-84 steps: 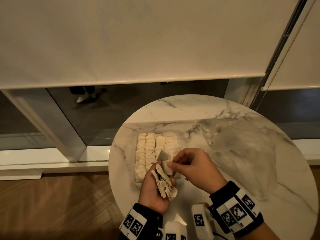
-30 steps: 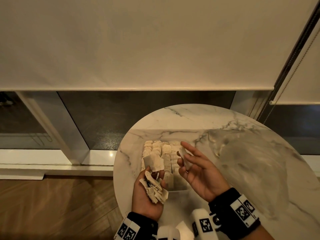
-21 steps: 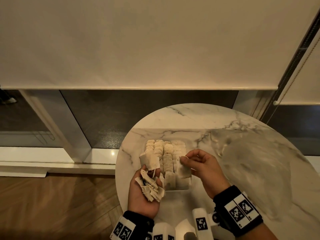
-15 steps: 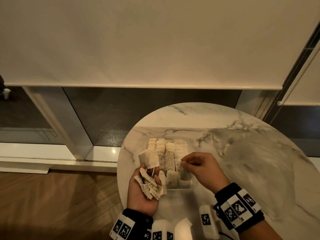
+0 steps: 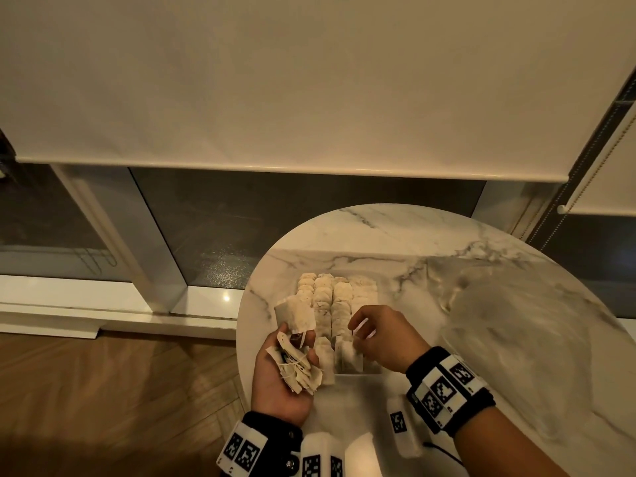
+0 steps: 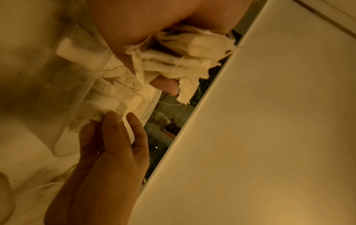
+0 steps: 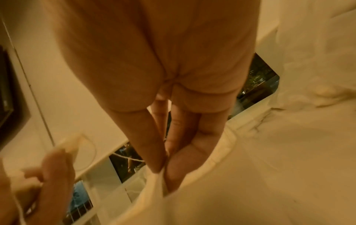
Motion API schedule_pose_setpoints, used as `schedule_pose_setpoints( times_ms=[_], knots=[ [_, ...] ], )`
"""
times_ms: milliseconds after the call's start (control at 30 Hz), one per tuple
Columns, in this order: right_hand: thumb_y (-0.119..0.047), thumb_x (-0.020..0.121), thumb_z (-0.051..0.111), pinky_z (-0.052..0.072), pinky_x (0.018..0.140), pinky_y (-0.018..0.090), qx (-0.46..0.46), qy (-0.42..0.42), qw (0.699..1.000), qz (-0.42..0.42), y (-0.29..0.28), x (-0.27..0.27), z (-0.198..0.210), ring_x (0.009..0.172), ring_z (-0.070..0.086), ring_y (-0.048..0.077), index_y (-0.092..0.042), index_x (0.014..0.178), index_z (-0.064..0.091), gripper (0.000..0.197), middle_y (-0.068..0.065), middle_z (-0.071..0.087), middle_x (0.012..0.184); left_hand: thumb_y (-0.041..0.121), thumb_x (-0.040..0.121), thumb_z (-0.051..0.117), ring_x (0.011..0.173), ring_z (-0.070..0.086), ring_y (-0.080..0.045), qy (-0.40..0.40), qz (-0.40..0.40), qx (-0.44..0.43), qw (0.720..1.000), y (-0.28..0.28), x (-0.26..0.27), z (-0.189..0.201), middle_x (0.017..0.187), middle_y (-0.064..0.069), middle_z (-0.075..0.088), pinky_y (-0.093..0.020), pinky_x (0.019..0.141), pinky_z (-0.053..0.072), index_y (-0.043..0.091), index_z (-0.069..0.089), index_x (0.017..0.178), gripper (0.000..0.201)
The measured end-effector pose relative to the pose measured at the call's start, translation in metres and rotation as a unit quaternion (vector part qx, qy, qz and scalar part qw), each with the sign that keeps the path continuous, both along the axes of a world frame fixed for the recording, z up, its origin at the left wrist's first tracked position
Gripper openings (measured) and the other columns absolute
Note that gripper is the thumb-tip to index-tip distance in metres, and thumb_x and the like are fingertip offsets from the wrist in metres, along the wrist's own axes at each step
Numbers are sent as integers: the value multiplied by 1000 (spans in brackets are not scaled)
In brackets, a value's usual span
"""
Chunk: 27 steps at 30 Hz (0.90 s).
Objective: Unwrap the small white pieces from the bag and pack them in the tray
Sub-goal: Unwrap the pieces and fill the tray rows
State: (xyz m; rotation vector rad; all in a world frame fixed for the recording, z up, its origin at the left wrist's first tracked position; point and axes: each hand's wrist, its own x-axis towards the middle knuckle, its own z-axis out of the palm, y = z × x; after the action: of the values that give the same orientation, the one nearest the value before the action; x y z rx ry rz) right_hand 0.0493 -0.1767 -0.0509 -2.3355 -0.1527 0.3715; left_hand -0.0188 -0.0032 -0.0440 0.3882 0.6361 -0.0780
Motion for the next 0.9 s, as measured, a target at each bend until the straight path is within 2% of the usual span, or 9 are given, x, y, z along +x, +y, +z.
schedule_pose_setpoints(
  times_ms=[100, 133, 233, 300, 467, 600, 733, 833, 900],
  knots=[
    [-4, 85, 69, 48, 54, 14, -74, 42, 995, 57, 9, 4, -3, 74, 64, 9, -20, 106, 72, 27, -3, 68, 96, 30, 98, 53, 84, 60, -12, 4, -8, -5, 1000, 0, -3, 5, 68, -1, 71, -19, 46, 54, 17, 77, 56, 50],
    [-3, 85, 69, 46, 57, 13, -99, 46, 992, 69, 12, 7, -4, 80, 64, 9, -19, 107, 73, 28, -3, 67, 97, 30, 98, 53, 84, 60, -12, 9, -9, -9, 1000, 0, -4, 6, 67, -1, 71, -19, 46, 54, 17, 77, 59, 47],
    [-4, 84, 69, 49, 65, 15, -137, 62, 987, 61, 21, 13, -6, 90, 66, 11, -22, 97, 76, 24, 0, 70, 101, 30, 98, 53, 83, 60, -13, 15, -11, -13, 1000, 1, -3, 4, 65, 0, 70, -20, 46, 54, 22, 71, 86, 23],
    [-4, 84, 69, 52, 71, 19, -154, 64, 984, 55, 25, 16, -7, 94, 68, 15, -21, 95, 77, 22, 2, 73, 105, 30, 98, 53, 81, 60, -13, 12, -10, -12, 1000, 1, -2, 1, 64, 0, 70, -20, 45, 54, 24, 66, 91, 16],
    [-6, 84, 73, 57, 76, 25, -171, 49, 984, 26, 30, 19, -13, 96, 69, 21, -14, 97, 76, 16, 8, 72, 107, 30, 97, 53, 66, 65, -14, 2, -20, -9, 1000, 2, -1, -2, 62, 0, 69, -21, 44, 53, 26, 65, 92, 13],
    [-4, 87, 68, 59, 81, 30, -172, 45, 984, 13, 32, 17, -17, 97, 70, 25, -9, 100, 75, 16, 13, 71, 109, 29, 97, 53, 80, 59, -14, 3, -15, -20, 1000, 4, -1, -4, 66, -2, 70, -21, 44, 53, 24, 67, 91, 16],
    [-7, 87, 68, 57, 83, 28, -188, 43, 981, 19, 32, 17, -18, 101, 69, 26, -9, 104, 74, 19, 13, 71, 111, 29, 96, 55, 83, 61, -14, 2, -11, -25, 1000, 5, 0, -7, 74, -2, 70, -21, 44, 53, 20, 75, 77, 29],
    [-12, 78, 76, 50, 76, 23, -200, 34, 979, 14, 31, 16, -19, 103, 65, 24, -13, 108, 68, 31, 10, 66, 115, 30, 96, 55, 74, 64, -14, 1, -18, -20, 1000, 5, 2, -8, 74, -3, 70, -20, 44, 53, 23, 70, 90, 17],
    [-14, 74, 80, 48, 76, 23, -200, 36, 979, 17, 31, 16, -20, 105, 63, 24, -15, 112, 64, 41, 9, 63, 118, 30, 95, 56, 76, 63, -15, -2, -17, -22, 1000, 5, 3, -10, 77, -5, 69, -21, 44, 53, 24, 68, 92, 14]
  ],
)
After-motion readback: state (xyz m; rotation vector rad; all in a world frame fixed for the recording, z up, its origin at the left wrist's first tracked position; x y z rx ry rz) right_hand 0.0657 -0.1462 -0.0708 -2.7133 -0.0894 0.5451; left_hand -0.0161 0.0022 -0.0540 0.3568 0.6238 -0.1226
